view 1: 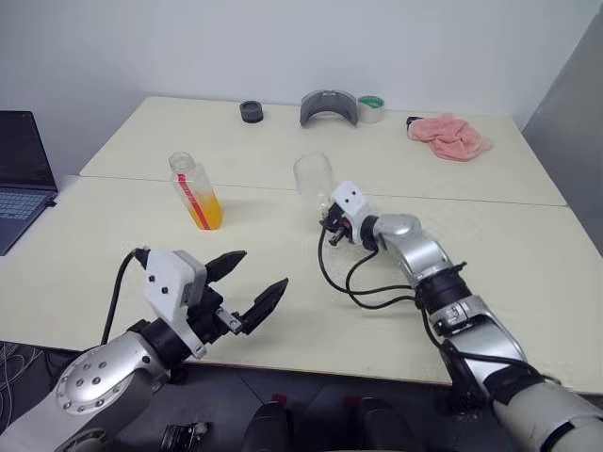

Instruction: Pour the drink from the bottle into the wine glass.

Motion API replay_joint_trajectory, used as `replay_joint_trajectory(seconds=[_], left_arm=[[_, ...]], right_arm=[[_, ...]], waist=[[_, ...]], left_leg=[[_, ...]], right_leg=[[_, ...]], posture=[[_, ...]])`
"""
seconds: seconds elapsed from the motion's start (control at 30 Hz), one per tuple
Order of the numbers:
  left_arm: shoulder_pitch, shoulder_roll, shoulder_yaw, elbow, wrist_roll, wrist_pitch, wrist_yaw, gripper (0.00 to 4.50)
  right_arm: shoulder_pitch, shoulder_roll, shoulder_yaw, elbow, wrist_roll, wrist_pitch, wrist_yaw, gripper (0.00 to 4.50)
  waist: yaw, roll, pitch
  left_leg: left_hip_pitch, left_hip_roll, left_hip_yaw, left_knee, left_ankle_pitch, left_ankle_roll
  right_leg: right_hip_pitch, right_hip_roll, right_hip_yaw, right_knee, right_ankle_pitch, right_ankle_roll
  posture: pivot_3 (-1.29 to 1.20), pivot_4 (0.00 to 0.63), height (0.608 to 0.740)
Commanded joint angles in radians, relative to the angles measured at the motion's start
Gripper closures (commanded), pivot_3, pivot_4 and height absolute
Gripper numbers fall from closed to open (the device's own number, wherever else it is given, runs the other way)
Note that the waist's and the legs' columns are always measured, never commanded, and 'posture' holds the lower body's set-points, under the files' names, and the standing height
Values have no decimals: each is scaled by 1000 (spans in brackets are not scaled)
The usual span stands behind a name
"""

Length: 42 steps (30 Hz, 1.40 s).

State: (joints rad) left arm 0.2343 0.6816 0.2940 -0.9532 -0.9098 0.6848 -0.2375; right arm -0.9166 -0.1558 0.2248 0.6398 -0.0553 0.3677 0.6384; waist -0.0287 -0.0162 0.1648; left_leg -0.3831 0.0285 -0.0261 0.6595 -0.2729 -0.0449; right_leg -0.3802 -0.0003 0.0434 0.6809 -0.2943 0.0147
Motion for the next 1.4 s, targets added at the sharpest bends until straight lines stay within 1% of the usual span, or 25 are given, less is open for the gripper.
replay_joint_trajectory(seconds=[0.03, 0.17, 0.3, 0.43, 0.6, 0.73, 0.83, 1.03, 1.23, 1.3, 1.33, 1.4], left_arm=[[1, -7, 5, -22, 9, -14, 14, 0], [14, -13, 27, -35, -1, -10, 40, 0], [41, -2, 65, -50, -14, -8, 51, 0], [80, 4, 111, -65, -17, -9, 61, 0], [119, -21, 155, -78, 15, -26, 101, 0], [144, -49, 184, -70, 47, -43, 118, 0], [176, -78, 178, -73, 85, -62, 122, 0], [178, -109, 161, -87, 113, -70, 131, 0], [168, -116, 156, -83, 128, -70, 124, 0], [160, -116, 153, -79, 131, -70, 119, 0], [155, -116, 152, -76, 132, -69, 116, 0], [143, -114, 150, -67, 135, -67, 110, 0]], right_arm=[[-20, 6, -44, 44, 21, -42, -24, 4383], [-28, 104, -133, 58, 109, -148, -71, 4383], [-77, 195, -191, 138, 149, -271, -121, 4383], [-134, 247, -203, 270, 133, -401, -170, 4383], [-186, 282, -182, 480, 67, -557, -251, 4383], [-202, 300, -190, 584, 45, -611, -296, 4383], [-199, 309, -185, 624, 21, -631, -320, 4383], [-191, 317, -167, 658, -31, -616, -362, 4383], [-174, 311, -175, 661, -33, -610, -358, 4383], [-168, 309, -179, 659, -31, -611, -352, 3656], [-166, 308, -181, 658, -30, -612, -348, 3413], [-164, 305, -185, 654, -29, -619, -343, 2744]], waist=[[-1, 0, 0], [-4, 0, 1], [-16, 1, 2], [-22, 2, 4], [-22, 2, 4], [-21, 1, 6], [-25, 1, 6], [-26, 1, 7], [-26, 1, 6], [-26, 1, 6], [-26, 1, 6], [-26, 1, 7]], left_leg=[[0, 0, 0, 0, 0, 0], [-2, 1, 0, -1, 0, 0], [-9, 2, 1, -1, 0, 0], [-10, 2, -1, -1, 0, 0], [-10, 0, 0, -1, 0, 0], [-11, 0, 0, -1, 0, -1], [-11, 1, 0, -1, 0, -1], [-10, 1, -1, -1, 0, -1], [-10, 1, -1, -1, 0, -1], [-10, 1, -1, -1, 0, -1], [-10, 1, -1, -1, 0, -1], [-10, 1, -1, -1, 0, -1]], right_leg=[[0, 0, 0, 0, 0, 0], [-3, 0, 1, 0, 0, 0], [-9, 0, 1, 1, 0, 0], [-10, -1, 0, 1, 0, -1], [-10, -2, 0, 0, 0, -1], [-10, -2, 0, 0, 0, -1], [-10, -2, 0, 0, 0, -1], [-10, -3, 0, 1, 0, -1], [-9, -3, 0, 1, 0, -1], [-9, -3, 0, 1, 0, -1], [-9, -2, 0, 1, 0, -1], [-9, -2, 0, 1, 0, -1]], posture=[[0, 150, 740], [0, 150, 740], [0, 150, 740], [0, 150, 740], [0, 150, 740], [0, 150, 740], [0, 150, 740], [0, 150, 740], [0, 150, 740], [0, 150, 740], [0, 150, 740], [0, 150, 740]])
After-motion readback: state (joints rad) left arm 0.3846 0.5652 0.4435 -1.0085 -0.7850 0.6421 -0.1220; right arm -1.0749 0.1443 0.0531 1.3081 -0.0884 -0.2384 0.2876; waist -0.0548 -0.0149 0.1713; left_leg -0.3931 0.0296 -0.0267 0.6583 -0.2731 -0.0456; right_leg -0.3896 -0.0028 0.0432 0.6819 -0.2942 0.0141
